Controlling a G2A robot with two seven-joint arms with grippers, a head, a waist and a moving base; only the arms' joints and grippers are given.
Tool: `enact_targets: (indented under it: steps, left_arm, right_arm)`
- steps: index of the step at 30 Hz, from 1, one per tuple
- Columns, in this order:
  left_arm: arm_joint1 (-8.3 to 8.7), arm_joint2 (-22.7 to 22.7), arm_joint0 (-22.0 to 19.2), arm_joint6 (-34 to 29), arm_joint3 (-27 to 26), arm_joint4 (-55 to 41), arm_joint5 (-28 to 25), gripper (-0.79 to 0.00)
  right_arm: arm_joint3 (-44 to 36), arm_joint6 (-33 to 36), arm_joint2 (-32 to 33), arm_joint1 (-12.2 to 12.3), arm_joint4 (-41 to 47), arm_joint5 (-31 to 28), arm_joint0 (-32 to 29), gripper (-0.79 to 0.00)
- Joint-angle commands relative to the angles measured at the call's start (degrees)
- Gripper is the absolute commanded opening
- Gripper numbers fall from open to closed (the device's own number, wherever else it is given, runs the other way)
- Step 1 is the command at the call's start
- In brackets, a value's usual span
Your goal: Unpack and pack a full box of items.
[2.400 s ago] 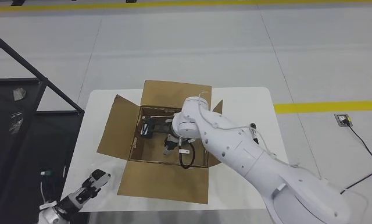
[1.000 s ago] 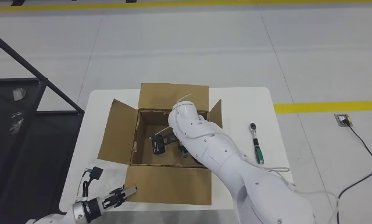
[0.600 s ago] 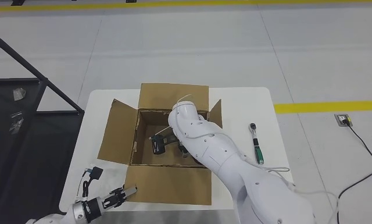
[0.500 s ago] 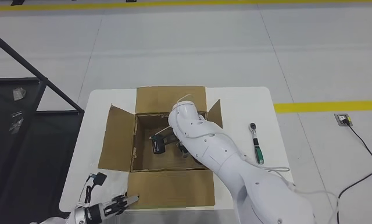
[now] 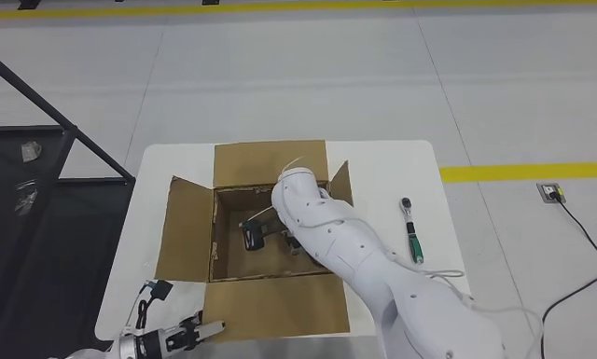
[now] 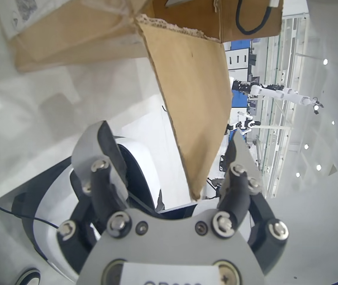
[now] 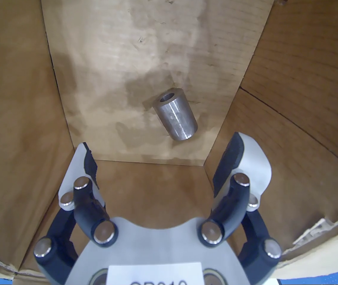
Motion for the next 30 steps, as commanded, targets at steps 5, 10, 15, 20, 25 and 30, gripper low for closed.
enact_targets:
  steps: [5, 10, 15, 20, 25, 30]
  left_arm:
    - [0.41, -0.5, 0.2, -2.6, 1.6, -2.0, -2.7, -0.252]
    - [0.73, -0.3, 0.1, -6.5, 3.8, -8.3, -3.8, -0.231]
    - [0.86, 1.3, -1.3, -11.8, 7.3, -17.3, -3.1, -0.339]
    - [0.75, 2.8, -2.5, -14.2, 10.0, -24.6, -3.0, -0.360]
    - [1.01, 3.3, -3.9, -15.7, 10.6, -26.4, -1.5, -0.548]
    - [1.39, 3.5, -4.4, -16.6, 10.5, -26.4, -0.6, -0.785]
  right_arm:
    - [-1.3, -1.1, 0.0, 0.1, -2.6, -0.8, -0.1, 0.000]
    - [-1.6, -1.7, 0.0, 0.1, -3.8, -1.5, 0.2, 0.000]
    - [-1.7, -2.3, 0.0, 0.0, -4.7, -2.3, 0.4, 0.000]
    - [-1.6, -2.6, 0.0, -0.2, -5.4, -2.3, 0.3, 0.000]
    - [-2.1, -2.6, 0.0, -0.4, -6.4, -2.3, -0.1, 0.000]
    - [-2.2, -2.7, 0.0, -0.6, -6.8, -2.3, -0.4, 0.000]
